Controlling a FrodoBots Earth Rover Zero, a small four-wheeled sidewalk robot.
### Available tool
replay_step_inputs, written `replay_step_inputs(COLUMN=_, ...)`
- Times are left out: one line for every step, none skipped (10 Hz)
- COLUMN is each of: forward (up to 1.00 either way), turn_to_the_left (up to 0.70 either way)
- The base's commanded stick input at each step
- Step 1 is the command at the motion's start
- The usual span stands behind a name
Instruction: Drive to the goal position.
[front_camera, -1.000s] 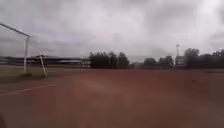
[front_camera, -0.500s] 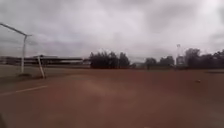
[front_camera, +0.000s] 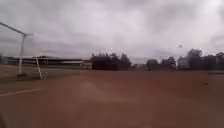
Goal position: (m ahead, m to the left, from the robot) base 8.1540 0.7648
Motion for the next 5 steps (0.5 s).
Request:
replay_step_inputs(forward=0.70, turn_to_the_left=0.00)
replay_step_inputs(forward=0.70, turn_to_the_left=0.00)
replay_step_inputs(forward=0.70, turn_to_the_left=0.00)
replay_step_inputs(forward=0.70, turn_to_the_left=0.00)
replay_step_inputs(forward=0.70, turn_to_the_left=0.00)
